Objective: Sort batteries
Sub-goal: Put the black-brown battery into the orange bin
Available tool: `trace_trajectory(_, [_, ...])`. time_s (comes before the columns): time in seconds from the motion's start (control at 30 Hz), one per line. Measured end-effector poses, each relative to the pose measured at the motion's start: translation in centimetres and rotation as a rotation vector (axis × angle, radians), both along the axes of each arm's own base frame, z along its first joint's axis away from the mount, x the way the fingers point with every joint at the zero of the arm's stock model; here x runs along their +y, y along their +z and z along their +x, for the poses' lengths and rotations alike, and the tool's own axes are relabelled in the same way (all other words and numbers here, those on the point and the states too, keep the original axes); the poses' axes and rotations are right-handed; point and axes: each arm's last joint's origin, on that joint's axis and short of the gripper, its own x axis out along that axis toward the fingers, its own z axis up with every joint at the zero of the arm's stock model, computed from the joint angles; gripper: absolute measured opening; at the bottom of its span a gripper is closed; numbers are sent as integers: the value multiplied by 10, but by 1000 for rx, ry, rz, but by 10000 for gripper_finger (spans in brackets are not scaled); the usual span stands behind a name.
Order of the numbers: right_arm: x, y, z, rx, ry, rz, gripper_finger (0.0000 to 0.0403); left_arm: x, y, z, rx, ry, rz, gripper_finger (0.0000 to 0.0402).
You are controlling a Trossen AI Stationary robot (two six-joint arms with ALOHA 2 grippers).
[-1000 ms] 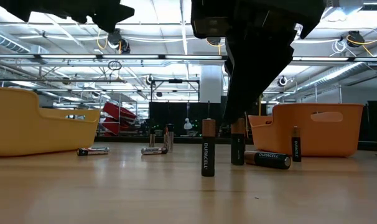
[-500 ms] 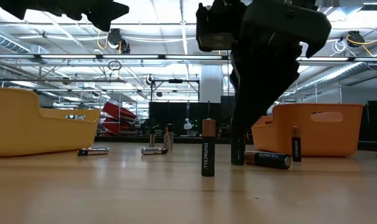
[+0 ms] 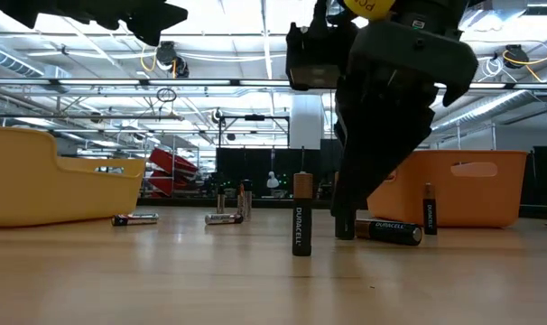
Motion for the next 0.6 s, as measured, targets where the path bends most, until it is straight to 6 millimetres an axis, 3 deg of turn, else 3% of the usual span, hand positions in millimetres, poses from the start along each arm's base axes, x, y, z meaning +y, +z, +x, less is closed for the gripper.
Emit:
trace_trajectory(0.17, [-1, -3, 1, -3, 3, -20, 107, 0, 0, 0, -1, 17, 3, 227])
trace_trajectory(0.33, [-1, -15, 4, 16, 27, -52, 31, 2, 2, 1, -21, 65, 28, 227])
trace_trajectory(0.5, [-6, -13, 8, -32, 69, -153, 29, 6, 15, 2, -169, 197, 147, 228])
trace_trajectory(0.6, [-19, 3, 16, -120, 114, -205, 29, 8, 27, 1, -279, 267, 222, 227])
